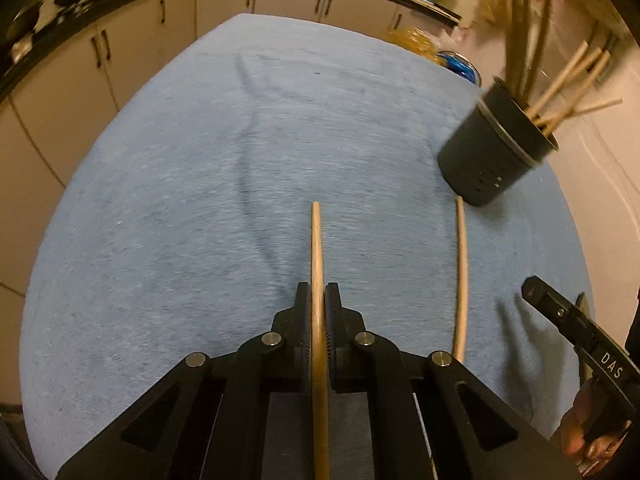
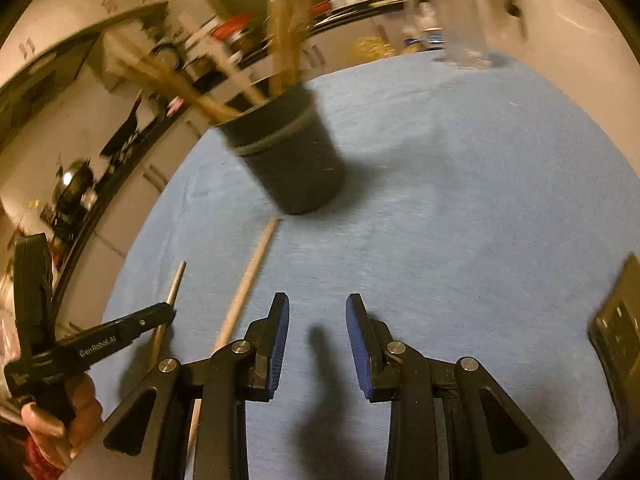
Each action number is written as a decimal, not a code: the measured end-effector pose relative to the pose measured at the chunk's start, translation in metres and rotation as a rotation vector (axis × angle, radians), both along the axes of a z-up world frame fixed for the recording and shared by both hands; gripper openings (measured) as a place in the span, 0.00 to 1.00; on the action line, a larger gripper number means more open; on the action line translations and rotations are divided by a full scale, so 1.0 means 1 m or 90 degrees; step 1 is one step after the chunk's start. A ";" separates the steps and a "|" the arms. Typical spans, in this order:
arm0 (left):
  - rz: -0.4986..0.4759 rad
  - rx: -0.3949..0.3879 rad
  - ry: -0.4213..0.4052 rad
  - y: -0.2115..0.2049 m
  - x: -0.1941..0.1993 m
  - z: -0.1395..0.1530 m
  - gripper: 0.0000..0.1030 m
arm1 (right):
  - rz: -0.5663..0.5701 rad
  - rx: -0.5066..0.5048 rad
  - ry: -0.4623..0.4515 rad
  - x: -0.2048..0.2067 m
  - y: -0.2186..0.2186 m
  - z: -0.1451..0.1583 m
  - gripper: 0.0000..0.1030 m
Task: Organize utensils
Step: 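Grasp one wooden chopstick with the left tool while the right tool grasps the other, then lift both held chopsticks upright and carry them over the black cup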
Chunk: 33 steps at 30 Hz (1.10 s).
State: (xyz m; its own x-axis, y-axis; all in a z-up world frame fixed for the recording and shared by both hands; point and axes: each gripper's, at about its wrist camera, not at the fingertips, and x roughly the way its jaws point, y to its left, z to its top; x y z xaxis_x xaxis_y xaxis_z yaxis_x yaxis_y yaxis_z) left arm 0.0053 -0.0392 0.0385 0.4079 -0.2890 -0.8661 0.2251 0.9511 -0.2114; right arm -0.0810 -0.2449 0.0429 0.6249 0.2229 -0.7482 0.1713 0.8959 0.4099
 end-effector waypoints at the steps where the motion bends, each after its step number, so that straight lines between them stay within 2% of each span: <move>1: 0.000 -0.003 0.001 0.004 0.001 -0.001 0.06 | 0.016 0.000 0.011 0.009 0.008 0.002 0.31; 5: -0.018 -0.006 0.005 0.011 0.003 -0.002 0.06 | 0.037 -0.035 0.047 0.037 0.032 0.002 0.31; 10: -0.042 -0.006 0.019 0.011 0.015 -0.003 0.06 | 0.030 -0.093 0.106 0.066 0.050 -0.006 0.31; 13: -0.049 -0.010 0.022 0.010 0.022 -0.003 0.06 | 0.028 -0.127 0.122 0.074 0.060 -0.009 0.31; 14: -0.050 -0.009 0.022 0.009 0.023 -0.003 0.06 | 0.030 -0.145 0.130 0.077 0.063 -0.009 0.28; 15: -0.050 -0.009 0.021 0.009 0.023 -0.003 0.06 | 0.030 -0.157 0.128 0.078 0.067 -0.008 0.18; 16: -0.049 -0.012 0.019 0.009 0.023 -0.003 0.06 | 0.038 -0.160 0.130 0.080 0.070 -0.008 0.13; 19: -0.055 -0.034 0.017 0.012 0.020 -0.003 0.06 | 0.061 -0.137 0.121 0.080 0.075 -0.007 0.07; 24: -0.049 -0.073 -0.029 0.024 0.007 0.018 0.06 | 0.065 -0.085 0.059 0.064 0.064 0.017 0.06; 26: -0.046 -0.089 -0.060 0.029 -0.001 0.032 0.06 | 0.060 -0.071 0.016 0.051 0.059 0.034 0.07; 31: -0.042 -0.083 -0.149 0.030 -0.024 0.069 0.06 | 0.043 -0.063 -0.103 0.017 0.051 0.072 0.07; 33: -0.046 -0.088 -0.161 0.030 -0.029 0.080 0.06 | 0.036 -0.074 -0.150 0.000 0.048 0.085 0.07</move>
